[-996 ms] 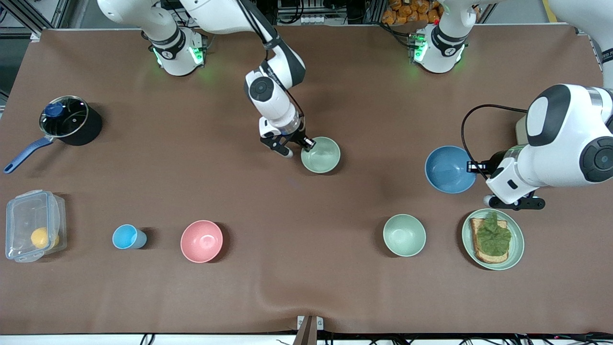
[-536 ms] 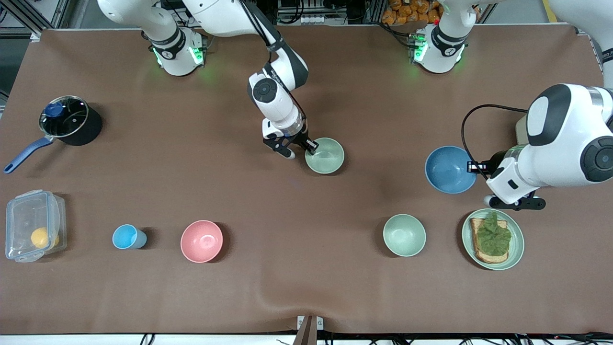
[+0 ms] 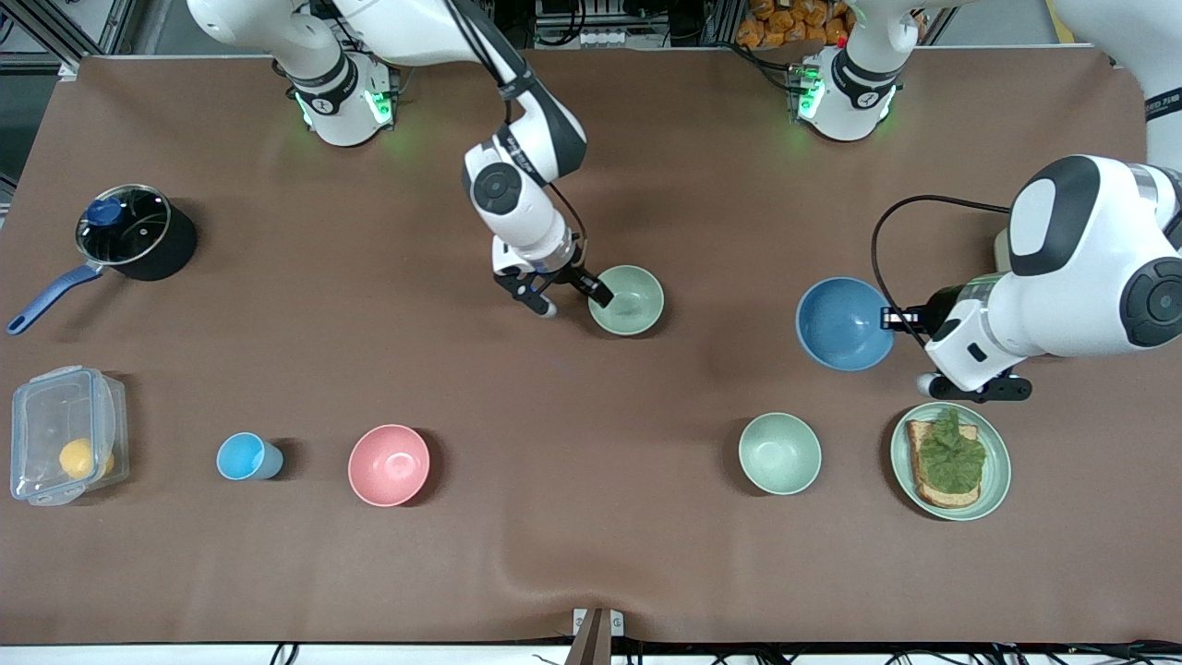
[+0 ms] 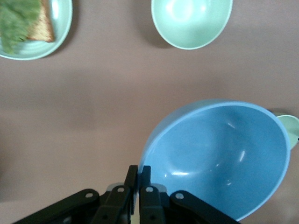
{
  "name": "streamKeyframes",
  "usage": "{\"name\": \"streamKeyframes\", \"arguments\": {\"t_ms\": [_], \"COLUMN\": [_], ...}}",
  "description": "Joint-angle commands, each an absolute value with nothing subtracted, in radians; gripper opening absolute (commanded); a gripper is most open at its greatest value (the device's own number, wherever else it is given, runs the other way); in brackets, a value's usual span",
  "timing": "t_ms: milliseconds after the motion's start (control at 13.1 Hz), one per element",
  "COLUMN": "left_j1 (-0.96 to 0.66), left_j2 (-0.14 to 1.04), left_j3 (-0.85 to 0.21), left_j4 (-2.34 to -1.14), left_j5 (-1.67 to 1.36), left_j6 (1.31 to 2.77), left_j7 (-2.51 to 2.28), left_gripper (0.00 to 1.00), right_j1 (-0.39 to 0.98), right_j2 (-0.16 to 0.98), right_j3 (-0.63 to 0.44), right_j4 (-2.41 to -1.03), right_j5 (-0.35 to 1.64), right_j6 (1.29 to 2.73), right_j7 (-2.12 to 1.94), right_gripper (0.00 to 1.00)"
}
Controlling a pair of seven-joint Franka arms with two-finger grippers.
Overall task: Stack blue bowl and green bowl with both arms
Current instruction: 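Carry the blue bowl with the left gripper over the green bowl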
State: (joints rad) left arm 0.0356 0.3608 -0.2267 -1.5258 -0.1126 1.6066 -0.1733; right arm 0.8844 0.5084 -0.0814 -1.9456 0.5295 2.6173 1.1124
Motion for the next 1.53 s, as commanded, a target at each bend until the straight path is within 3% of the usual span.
{"name": "streamKeyframes", "arguments": {"t_ms": [0,230,536,996,1455], "left_j1": [0.028,0.02,-0.069,-0.133,-0.245], "left_j2": [0.345,0.36,0.368,0.331,0.356], "left_j3": [-0.284,-0.347,-0.353,-0.37,-0.385], "left_j4": [-1.526,-1.532,-1.572,-1.758,-1.836], "left_j5": [-0.133,-0.132,-0.132,-0.124,-0.127], "left_j6": [1.591,1.607,1.679,1.848,2.023], "left_j7": [-0.293,-0.397,-0.539,-0.641,-0.851], "left_gripper": [0.0,0.0,0.0,0.0,0.0], "right_j1": [0.853,0.831,0.77,0.767,0.808], "right_j2": [0.483,0.494,0.506,0.554,0.594], "right_j3": [-0.075,-0.077,-0.075,-0.075,-0.072], "right_j4": [-1.948,-1.947,-1.95,-1.945,-1.93], "right_j5": [0.551,0.551,0.552,0.706,0.802], "right_j6": [2.568,2.553,2.549,2.579,2.66], "right_j7": [1.153,1.279,1.396,1.414,1.413], "right_gripper": [1.0,1.0,1.0,1.0,1.0]}}
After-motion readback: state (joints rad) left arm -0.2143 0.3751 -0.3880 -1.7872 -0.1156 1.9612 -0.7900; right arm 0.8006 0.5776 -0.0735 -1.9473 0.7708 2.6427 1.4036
